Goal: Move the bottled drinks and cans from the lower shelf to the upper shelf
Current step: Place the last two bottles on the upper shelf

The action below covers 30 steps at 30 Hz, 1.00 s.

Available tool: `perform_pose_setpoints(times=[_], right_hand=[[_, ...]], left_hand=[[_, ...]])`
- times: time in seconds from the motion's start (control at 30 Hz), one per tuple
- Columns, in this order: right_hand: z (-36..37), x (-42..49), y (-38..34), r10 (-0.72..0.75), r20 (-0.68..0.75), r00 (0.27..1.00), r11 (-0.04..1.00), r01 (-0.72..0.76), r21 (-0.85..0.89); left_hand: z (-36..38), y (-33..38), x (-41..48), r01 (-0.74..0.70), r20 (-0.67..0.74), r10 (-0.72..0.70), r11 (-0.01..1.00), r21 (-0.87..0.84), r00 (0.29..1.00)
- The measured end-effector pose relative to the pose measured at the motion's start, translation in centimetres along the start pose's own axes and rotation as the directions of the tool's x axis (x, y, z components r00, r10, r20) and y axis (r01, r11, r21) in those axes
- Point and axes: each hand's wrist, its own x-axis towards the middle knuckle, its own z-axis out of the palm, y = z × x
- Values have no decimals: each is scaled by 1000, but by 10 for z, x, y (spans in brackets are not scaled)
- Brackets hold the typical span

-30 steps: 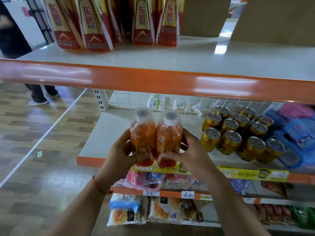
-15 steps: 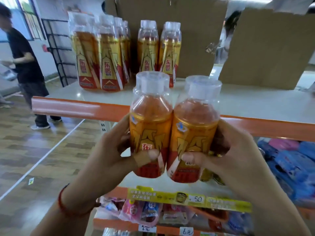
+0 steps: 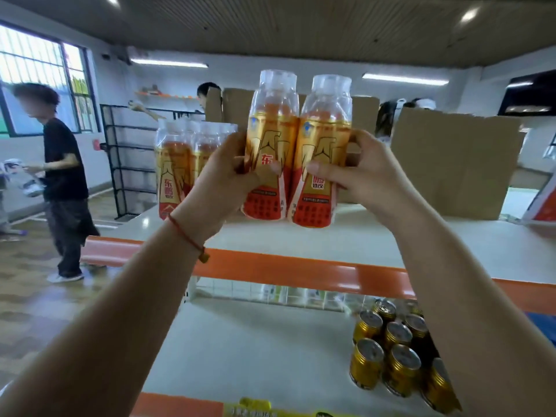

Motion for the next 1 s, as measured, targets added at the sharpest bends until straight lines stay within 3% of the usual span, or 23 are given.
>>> perform_pose_setpoints(times=[0.37,0.57,1.0], right_hand=[[30,67,65,177,-13,984,984,-177,3],[36,66,75,135,-32,990,990,-136,-42],[43,49,80,98,-13,995,994,-99,-44]], left_hand=[[1,-69,60,157,-119,-143,981,115,982],[3,-87,61,207,-195,-179,969,133,964],[0,-85,46,218,-148,-175,906,363,973]])
